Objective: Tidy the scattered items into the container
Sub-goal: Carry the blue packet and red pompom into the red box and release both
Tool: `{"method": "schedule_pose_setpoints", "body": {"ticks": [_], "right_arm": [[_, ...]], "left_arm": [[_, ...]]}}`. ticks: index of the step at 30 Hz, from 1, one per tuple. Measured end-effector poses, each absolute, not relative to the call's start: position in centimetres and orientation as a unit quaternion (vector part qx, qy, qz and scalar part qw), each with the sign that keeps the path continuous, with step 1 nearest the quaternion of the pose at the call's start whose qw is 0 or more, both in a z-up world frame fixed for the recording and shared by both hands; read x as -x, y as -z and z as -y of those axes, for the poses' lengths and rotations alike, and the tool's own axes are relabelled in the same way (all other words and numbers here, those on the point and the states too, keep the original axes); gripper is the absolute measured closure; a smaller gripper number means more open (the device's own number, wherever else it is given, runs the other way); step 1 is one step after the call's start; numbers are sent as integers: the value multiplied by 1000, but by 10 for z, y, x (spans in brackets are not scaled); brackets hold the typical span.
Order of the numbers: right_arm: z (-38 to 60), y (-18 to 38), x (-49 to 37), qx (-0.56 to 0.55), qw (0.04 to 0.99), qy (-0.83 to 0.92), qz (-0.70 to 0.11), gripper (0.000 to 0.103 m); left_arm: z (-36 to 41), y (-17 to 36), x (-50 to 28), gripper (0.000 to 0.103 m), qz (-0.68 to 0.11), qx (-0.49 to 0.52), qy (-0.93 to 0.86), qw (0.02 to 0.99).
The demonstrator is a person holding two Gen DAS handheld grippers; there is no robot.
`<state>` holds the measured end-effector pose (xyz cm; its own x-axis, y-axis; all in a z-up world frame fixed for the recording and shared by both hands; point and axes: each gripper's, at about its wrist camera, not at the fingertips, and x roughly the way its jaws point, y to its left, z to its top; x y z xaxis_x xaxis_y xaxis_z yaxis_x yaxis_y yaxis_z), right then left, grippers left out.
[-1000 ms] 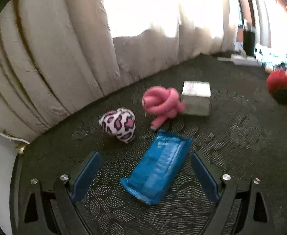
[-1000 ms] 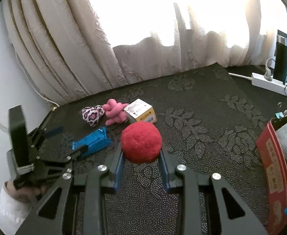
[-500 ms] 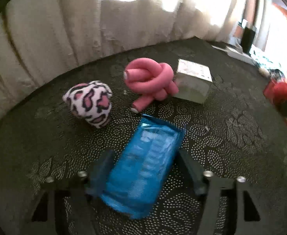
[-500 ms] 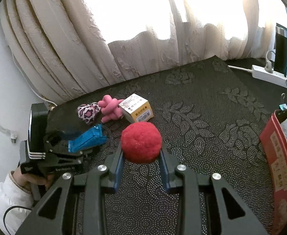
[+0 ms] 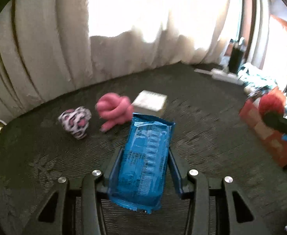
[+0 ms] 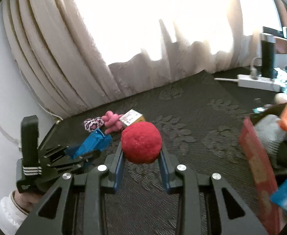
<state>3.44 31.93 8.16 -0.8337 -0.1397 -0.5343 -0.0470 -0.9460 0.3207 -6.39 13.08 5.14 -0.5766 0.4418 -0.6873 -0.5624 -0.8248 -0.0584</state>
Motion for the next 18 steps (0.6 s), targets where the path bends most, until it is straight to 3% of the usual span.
{"method": "schedule_pose_setpoints", "body": {"ticks": [10, 18], "right_arm": [[-419, -100, -136, -238, -107, 949, 175, 68], [-486, -76, -179, -258, -172, 928, 206, 68]], "left_arm": [[-221, -82, 7, 56, -76, 330, -860, 382], [-288, -107, -39, 56, -103, 303, -842, 434]]}}
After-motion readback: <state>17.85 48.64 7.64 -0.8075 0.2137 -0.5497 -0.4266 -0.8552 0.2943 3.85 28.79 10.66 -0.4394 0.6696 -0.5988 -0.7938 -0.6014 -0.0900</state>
